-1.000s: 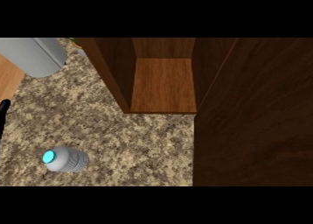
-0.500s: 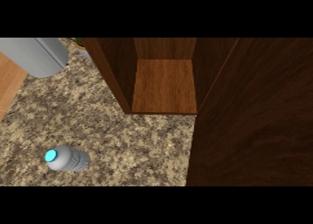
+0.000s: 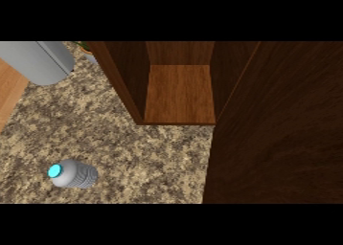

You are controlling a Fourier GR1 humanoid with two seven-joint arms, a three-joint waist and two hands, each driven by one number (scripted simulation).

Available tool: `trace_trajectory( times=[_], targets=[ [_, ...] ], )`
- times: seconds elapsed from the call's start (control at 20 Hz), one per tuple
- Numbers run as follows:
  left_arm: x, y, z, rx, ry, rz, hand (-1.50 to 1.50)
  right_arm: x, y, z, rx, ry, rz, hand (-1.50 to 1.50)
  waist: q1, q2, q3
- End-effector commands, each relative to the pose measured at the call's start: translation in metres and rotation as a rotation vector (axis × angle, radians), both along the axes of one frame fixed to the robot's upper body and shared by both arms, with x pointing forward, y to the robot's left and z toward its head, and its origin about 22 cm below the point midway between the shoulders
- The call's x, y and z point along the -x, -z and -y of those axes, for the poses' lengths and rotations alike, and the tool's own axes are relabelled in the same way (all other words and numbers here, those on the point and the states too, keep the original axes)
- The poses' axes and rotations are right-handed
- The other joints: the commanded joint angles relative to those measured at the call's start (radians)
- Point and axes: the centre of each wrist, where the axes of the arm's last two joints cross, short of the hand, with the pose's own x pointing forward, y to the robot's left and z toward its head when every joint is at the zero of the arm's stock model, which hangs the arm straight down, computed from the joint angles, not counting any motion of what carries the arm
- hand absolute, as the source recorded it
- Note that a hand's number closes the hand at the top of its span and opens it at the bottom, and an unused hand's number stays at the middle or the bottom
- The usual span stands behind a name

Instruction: Pick up the bottled water, place it into the cabinet and close the cabinet

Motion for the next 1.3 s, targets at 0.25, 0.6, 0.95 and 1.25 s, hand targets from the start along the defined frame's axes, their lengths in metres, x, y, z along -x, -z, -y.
trace_trajectory(
  times=[0.25, 0.6, 0.95, 1.25],
  targets=[
    [0.013, -0.008, 0.004, -0.048, 0.014, -0.006, -1.5, 0.024, -0.018, -0.009, -0.023, 0.008, -0.01, -1.5, -0.005, 0.0, 0.0],
    [-0.025, 0.017, 0.0, -0.034, 0.003, -0.057, -1.5, 0.017, -0.017, -0.017, -0.017, -0.009, 0.001, -1.5, -0.011, 0.002, 0.0],
    [-0.036, 0.067, -0.003, -0.053, -0.036, -0.114, -1.5, 0.027, -0.033, -0.011, -0.001, -0.008, -0.002, -1.5, -0.013, 0.002, -0.001],
    [-0.054, 0.107, 0.0, -0.057, -0.026, -0.19, -1.5, 0.005, -0.029, -0.016, 0.011, 0.013, 0.012, -1.5, -0.009, 0.003, -0.001]
  ],
)
